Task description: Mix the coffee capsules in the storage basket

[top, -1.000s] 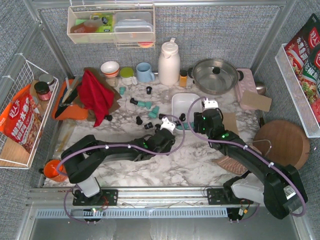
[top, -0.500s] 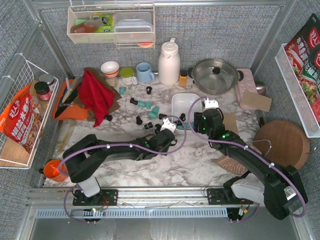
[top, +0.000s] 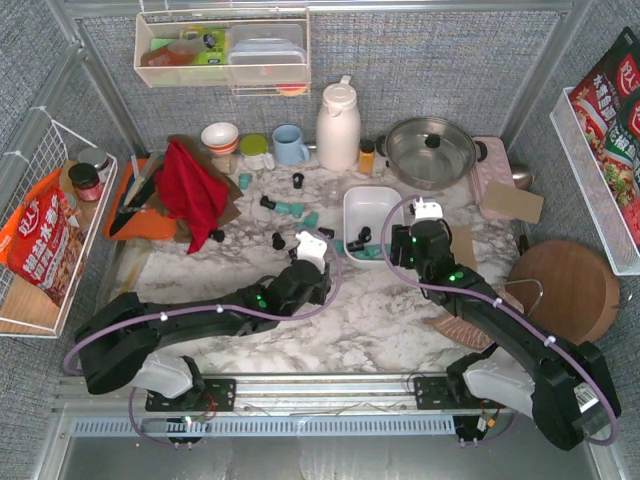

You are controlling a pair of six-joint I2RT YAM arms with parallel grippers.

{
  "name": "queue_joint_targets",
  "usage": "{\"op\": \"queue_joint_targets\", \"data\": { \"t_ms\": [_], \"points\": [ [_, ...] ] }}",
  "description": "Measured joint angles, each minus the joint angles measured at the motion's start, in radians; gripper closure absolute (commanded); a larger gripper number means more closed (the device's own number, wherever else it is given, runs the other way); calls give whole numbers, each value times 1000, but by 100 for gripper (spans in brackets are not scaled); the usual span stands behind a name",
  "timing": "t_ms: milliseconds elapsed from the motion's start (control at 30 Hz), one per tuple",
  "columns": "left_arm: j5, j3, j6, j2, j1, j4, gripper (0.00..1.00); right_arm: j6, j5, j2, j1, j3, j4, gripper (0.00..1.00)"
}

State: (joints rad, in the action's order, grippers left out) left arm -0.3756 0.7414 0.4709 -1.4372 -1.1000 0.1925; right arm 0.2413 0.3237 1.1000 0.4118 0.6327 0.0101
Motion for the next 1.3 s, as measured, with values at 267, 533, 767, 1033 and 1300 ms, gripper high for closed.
{"op": "queue_joint_targets", "data": {
  "t_ms": [267, 533, 767, 1033, 1300],
  "points": [
    [-101, -90, -93, 72, 2, 221, 69, 0, 24, -45, -2, -24, 12, 32],
    [-117, -26, -201, -18, 66, 468, 68, 0, 40, -66, -3, -38, 24, 32],
    [-13, 123, -262, -162, 103, 592, 68, -3, 61, -73, -3, -49, 29, 32],
    [122, 280, -258, -330, 161, 625, 68, -4, 69, -79, -3, -58, 38, 32],
    [242, 400, -200, -475, 167, 557, 66, -4, 76, -82, -5, -59, 45, 32]
  ]
}}
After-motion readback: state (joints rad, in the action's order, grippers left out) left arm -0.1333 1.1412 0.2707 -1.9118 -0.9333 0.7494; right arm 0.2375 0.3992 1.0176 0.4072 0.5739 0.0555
